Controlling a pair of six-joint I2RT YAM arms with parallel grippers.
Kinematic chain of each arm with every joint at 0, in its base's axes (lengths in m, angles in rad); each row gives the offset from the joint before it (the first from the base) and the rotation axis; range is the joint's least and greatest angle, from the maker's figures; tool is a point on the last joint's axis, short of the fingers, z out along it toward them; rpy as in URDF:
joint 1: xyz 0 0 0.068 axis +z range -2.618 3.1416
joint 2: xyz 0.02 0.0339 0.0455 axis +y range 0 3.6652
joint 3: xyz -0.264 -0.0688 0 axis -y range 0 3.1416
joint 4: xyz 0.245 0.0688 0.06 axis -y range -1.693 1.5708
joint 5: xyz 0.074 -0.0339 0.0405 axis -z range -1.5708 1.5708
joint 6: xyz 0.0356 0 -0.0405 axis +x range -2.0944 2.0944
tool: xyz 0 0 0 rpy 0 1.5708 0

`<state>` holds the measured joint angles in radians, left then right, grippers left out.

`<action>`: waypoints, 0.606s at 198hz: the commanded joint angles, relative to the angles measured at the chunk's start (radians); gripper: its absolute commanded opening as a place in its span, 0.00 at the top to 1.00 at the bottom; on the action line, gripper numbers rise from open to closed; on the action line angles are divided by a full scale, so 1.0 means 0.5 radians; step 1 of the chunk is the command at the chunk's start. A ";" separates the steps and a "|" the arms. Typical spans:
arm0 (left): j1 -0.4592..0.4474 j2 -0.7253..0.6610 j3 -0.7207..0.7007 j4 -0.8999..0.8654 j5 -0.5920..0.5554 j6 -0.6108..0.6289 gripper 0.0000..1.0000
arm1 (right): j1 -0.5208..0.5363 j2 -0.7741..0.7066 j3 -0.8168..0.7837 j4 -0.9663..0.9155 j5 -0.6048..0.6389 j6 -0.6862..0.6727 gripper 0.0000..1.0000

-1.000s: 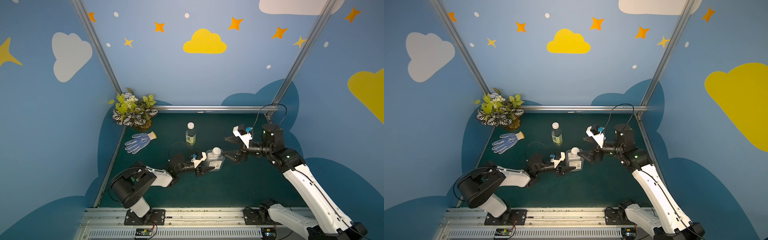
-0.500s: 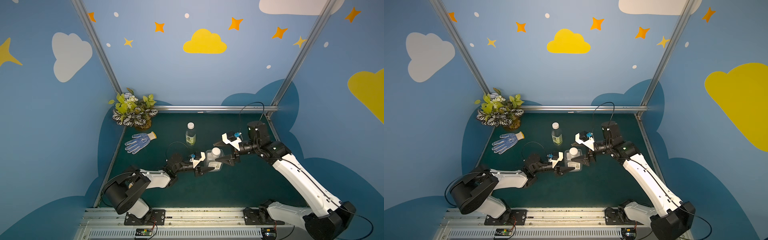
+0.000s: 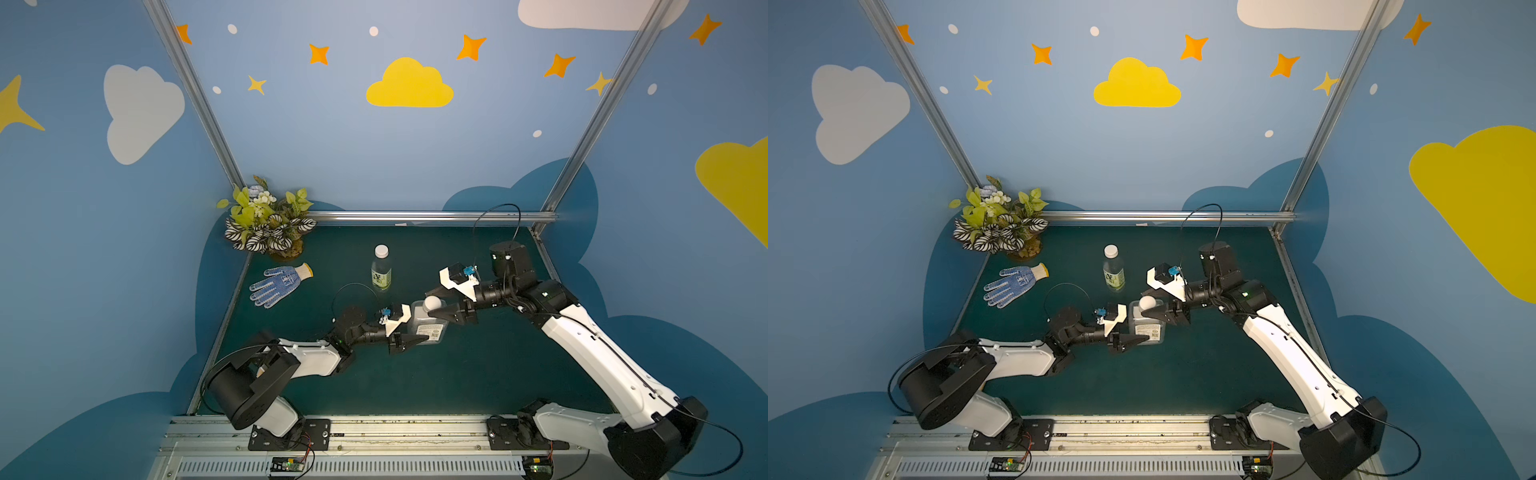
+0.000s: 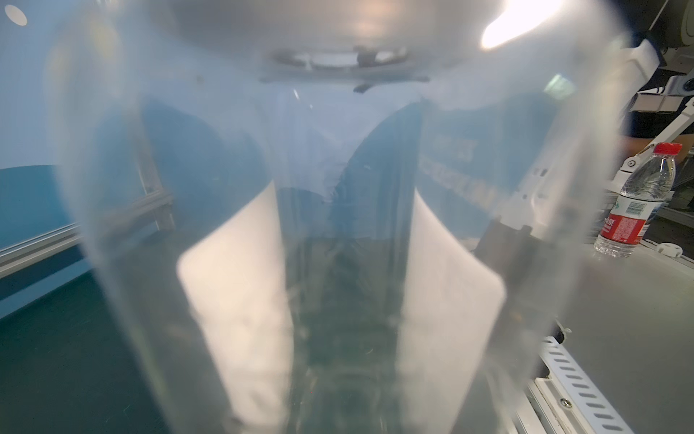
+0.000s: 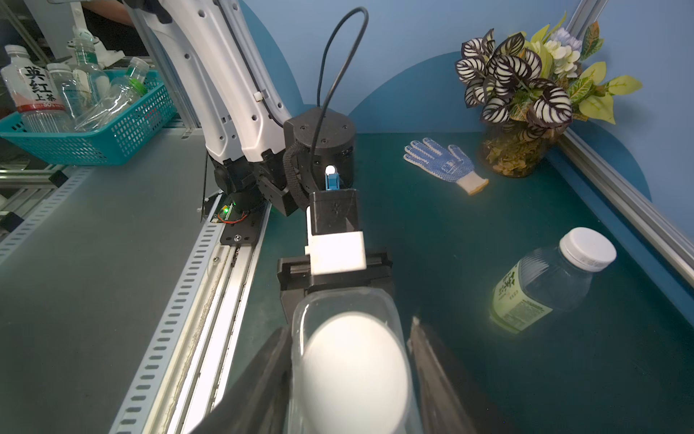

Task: Screw on the bottle caps
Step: Screw the bottle cap onto the plastic bottle.

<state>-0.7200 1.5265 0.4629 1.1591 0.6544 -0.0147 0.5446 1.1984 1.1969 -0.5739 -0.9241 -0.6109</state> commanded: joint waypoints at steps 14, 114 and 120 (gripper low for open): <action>0.009 -0.037 0.012 0.026 -0.025 0.022 0.70 | 0.035 -0.009 0.035 -0.029 0.117 0.028 0.55; 0.008 -0.053 0.022 0.006 -0.113 0.069 0.71 | 0.144 -0.184 -0.250 0.280 0.633 0.384 0.50; 0.008 -0.052 0.022 0.003 -0.115 0.071 0.71 | 0.144 -0.175 -0.236 0.258 0.639 0.384 0.50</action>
<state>-0.7181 1.5257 0.4629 1.1309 0.6029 0.0158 0.6109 1.1107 1.0889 -0.4603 -0.6777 -0.4629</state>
